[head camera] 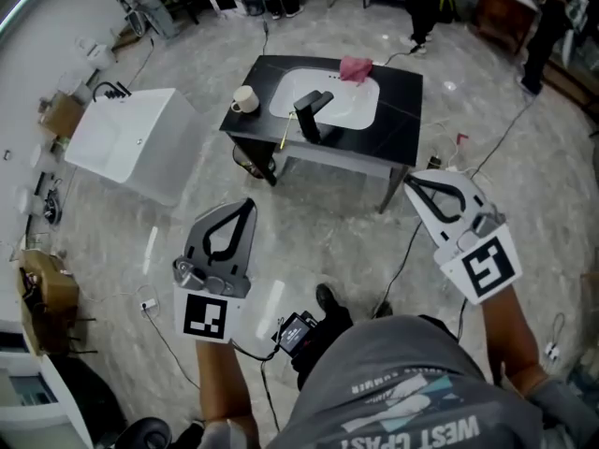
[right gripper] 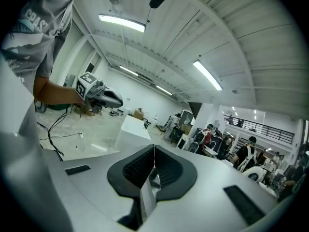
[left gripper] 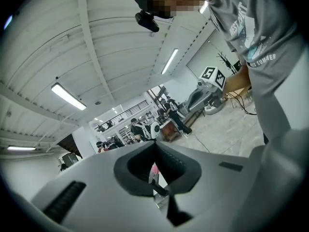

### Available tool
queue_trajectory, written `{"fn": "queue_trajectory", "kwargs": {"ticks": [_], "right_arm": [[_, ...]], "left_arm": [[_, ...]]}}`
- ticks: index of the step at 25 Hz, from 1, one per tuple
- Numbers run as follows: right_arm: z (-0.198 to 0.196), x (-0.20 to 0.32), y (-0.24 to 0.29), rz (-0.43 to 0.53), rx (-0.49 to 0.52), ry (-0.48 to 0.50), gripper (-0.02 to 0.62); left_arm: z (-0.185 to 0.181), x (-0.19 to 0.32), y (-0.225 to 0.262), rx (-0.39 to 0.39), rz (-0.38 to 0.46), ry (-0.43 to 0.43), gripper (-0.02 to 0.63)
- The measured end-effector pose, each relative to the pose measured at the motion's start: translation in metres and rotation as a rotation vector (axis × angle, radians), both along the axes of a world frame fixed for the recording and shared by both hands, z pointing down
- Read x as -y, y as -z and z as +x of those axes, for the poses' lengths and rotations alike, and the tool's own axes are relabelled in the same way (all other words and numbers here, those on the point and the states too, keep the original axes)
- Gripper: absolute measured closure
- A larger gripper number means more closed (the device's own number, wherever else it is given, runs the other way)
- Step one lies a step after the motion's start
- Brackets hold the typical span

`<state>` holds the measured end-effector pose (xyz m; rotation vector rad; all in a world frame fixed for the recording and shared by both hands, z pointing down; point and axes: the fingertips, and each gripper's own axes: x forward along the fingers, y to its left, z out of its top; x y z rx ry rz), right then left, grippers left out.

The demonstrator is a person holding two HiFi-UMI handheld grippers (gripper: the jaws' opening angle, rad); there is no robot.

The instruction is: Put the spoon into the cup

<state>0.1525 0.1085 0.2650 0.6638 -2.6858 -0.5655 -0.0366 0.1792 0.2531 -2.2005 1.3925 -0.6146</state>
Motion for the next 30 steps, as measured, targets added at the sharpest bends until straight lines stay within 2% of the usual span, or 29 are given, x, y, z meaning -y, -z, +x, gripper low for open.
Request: {"fn": "queue_trajectory", "kwargs": {"ticks": [13, 22, 30], "right_arm": [[-0.076, 0.027, 0.0, 0.017, -0.049, -0.107, 0.565], [-0.1, 0.034, 0.001, 0.017, -0.074, -0.167, 0.565], [-0.114, 0.047, -0.005, -0.005, -0.086, -0.155, 0.565]], "left_arm": [[-0.086, 0.045, -0.011, -0.03, 0.008, -0.1, 0.607], [-0.111, 0.06, -0.013, -0.062, 0.025, -0.162, 0.607], [-0.122, 0.07, -0.022, -0.091, -0.003, -0.148, 0.607]]}}
